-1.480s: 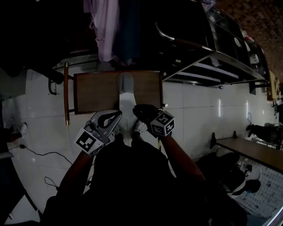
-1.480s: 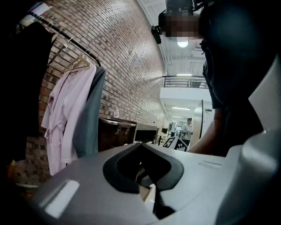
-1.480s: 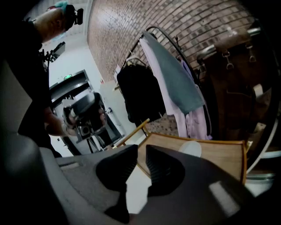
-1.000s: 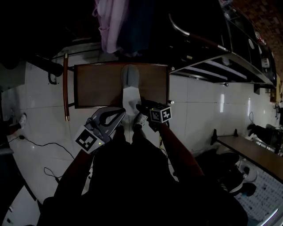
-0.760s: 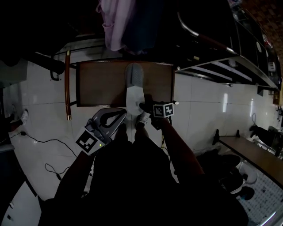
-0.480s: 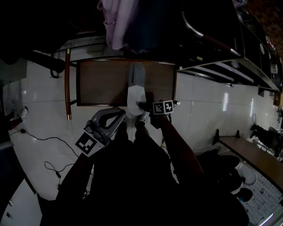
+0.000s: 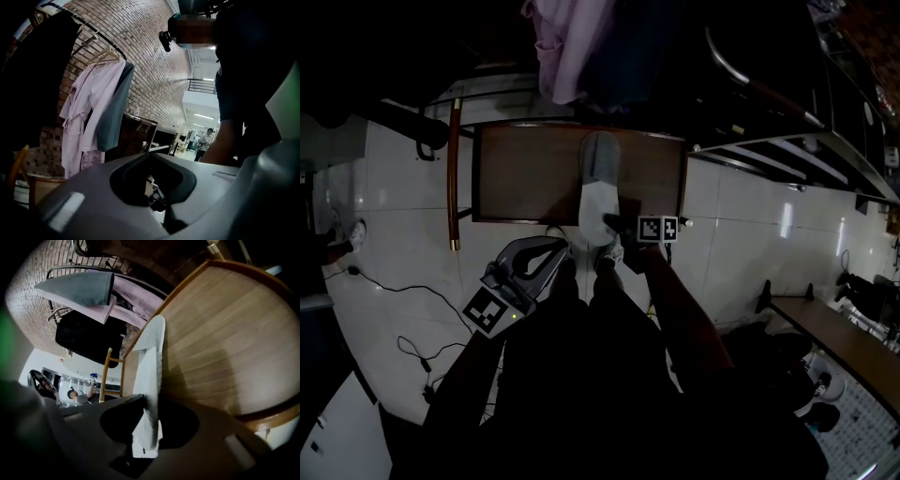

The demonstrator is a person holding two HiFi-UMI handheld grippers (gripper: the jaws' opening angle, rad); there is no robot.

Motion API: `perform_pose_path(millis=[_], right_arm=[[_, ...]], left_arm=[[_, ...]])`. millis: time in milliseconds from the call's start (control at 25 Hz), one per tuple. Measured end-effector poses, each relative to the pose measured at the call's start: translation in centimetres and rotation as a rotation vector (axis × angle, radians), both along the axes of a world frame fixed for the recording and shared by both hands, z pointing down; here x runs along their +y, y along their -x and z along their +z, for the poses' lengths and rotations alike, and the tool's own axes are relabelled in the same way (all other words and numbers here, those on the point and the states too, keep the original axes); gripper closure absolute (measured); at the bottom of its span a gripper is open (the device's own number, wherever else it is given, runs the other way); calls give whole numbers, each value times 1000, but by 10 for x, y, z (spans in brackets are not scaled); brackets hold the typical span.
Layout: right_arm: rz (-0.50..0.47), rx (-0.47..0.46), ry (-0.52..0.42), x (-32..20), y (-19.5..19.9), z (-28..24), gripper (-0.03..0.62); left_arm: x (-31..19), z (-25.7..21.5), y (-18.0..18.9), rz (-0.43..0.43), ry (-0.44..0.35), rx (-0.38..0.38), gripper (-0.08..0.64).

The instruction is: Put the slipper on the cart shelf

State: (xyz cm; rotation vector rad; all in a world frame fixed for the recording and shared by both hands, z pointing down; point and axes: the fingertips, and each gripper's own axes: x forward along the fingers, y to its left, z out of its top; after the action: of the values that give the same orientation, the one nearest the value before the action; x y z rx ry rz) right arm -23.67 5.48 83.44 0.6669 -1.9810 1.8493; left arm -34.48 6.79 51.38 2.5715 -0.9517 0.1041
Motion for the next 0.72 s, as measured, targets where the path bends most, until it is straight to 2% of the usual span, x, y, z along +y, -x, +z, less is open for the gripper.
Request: perform_pose_path(millis=[480,720], right_arm=[[19,-59,-147,-6,-13,-41,531],[38,-99,-218,-2,-20,-82,531]], left_arm=[[9,-8,-15,18,-15,3,558],[14,-25,-32,43,-63,4,558]])
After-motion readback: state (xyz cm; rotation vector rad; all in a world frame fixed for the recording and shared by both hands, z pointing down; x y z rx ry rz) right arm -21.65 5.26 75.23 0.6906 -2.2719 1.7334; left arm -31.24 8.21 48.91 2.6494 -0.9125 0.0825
